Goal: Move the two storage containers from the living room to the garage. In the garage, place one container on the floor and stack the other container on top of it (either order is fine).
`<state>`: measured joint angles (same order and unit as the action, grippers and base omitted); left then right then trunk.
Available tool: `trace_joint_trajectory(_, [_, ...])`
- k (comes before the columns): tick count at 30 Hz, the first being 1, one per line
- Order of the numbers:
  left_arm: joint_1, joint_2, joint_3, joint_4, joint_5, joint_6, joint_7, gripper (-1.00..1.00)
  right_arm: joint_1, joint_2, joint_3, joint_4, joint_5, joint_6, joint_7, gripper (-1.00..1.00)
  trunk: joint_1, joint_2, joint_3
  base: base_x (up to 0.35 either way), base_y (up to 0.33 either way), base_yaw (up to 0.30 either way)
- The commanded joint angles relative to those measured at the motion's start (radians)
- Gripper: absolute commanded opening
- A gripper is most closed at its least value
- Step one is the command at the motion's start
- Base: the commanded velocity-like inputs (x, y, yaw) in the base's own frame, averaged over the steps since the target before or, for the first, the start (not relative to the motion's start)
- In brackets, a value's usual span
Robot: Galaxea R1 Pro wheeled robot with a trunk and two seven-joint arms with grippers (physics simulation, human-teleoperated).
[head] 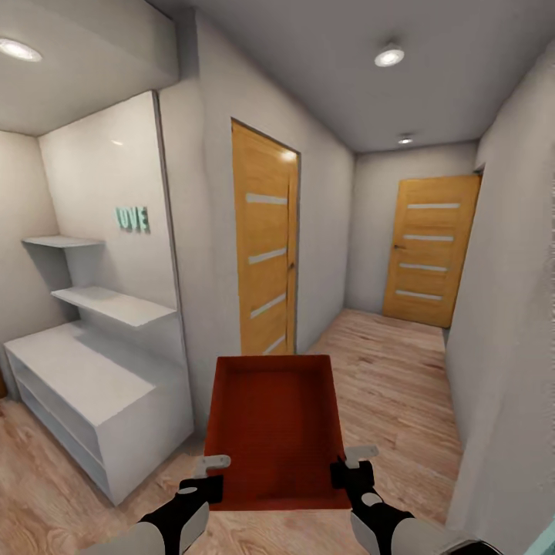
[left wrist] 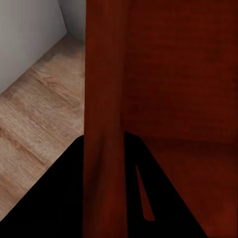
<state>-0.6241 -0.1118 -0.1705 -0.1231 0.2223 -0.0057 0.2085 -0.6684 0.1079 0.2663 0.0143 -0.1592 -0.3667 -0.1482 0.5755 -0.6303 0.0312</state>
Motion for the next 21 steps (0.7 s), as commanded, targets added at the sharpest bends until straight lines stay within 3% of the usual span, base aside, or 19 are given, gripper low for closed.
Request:
trace_joint_trajectory(1, [0.0, 0.0, -0.001, -0.005, 0.0, 0.001, 0.002, -1.0, 0.0, 0.001, -0.045, 0.003, 0.009, 0.002, 0.006, -1.0, 0.001, 0.0, 0.0, 0.321, 0.0, -0.284])
trace_joint_trajectory(21, [0.0, 0.0, 0.0, -0.004, 0.0, 0.001, 0.0, -1.0, 0.0, 0.001, -0.045, 0.003, 0.009, 0.003, 0.006, -1.0, 0.001, 0.0, 0.0, 0.322, 0.0, -0.277])
